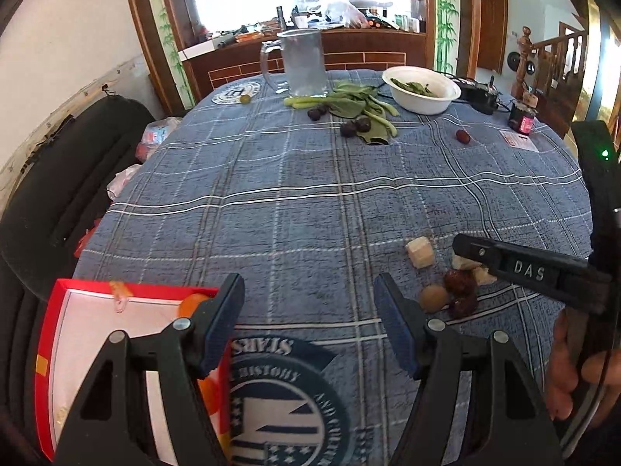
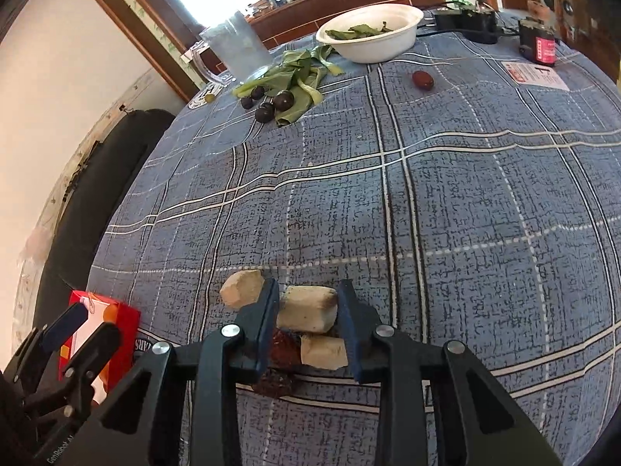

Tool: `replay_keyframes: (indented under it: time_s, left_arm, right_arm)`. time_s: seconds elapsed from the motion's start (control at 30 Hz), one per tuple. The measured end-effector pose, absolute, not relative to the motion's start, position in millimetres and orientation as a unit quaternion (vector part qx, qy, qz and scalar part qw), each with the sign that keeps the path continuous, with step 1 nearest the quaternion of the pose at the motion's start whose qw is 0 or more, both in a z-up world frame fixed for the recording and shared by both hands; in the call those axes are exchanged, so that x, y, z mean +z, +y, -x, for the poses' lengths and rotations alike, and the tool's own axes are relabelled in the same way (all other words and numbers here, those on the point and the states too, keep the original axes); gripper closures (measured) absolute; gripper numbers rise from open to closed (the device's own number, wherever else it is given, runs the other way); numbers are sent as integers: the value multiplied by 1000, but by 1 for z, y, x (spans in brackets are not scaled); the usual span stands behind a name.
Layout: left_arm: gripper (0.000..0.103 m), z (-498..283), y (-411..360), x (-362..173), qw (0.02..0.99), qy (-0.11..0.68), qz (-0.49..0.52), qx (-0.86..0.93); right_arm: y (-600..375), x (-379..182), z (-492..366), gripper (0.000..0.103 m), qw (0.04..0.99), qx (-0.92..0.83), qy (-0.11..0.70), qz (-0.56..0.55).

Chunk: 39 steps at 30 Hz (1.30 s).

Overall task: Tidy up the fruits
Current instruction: 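Grasp a tan cube with the right tool while the left tool grasps another tan cube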

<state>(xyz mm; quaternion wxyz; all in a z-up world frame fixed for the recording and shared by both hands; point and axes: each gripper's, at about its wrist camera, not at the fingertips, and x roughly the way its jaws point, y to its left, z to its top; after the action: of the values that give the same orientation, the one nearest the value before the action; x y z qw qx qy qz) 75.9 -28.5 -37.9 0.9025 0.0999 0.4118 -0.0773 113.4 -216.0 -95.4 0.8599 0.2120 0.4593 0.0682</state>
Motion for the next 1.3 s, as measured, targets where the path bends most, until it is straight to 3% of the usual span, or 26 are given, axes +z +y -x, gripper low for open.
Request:
replay_keyframes:
  time_s: [0.47,0.7,0.73,0.8,1.0,1.3]
  left_arm:
    - [33,-104,-85,-69,886,442,-96,-99]
    - [34,-112,-90,-85,883,452,-57,-117]
    - [35,-113,-90,-86,883,452,-52,-119]
    - [49,-114,-91,-89,881,453,-47,-126]
    - [76,-115,-93,-95,880,450,-33,-149]
    - [83,-109,-93,-94,888,429,-26,-165]
  right_arm:
    - [-276,-79,-97,74,861,30,395,-320]
    - [-271,-76,-96,74,861,35,392,-321]
    - [-270,-76,-96,74,862,35,392,-319]
    - [-270,-76,-96,74,863,33,392,-316]
    - [-267,-79,-99,74,863,36,395,-312]
    - [-263,-83,-104,74,864,35,402,-300]
